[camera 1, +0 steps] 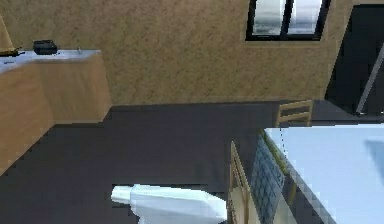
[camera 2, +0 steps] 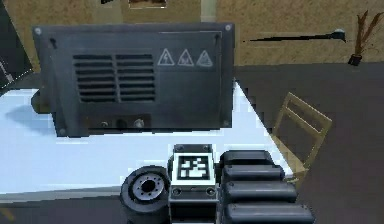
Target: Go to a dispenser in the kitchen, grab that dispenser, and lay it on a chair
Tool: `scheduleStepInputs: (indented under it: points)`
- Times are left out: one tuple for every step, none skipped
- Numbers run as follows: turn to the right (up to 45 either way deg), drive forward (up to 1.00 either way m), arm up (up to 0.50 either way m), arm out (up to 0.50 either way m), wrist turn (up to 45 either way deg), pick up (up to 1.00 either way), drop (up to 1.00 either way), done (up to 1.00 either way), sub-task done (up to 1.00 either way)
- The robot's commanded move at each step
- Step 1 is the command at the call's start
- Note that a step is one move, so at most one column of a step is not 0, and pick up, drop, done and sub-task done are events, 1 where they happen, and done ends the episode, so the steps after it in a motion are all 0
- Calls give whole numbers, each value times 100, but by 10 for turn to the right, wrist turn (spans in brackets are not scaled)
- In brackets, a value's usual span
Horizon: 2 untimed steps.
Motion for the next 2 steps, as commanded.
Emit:
scheduleStepInputs:
  points:
    - [-450, 0, 0, 0, 0, 0, 0, 0, 0]
    - [-450, 0, 0, 0, 0, 0, 0, 0, 0]
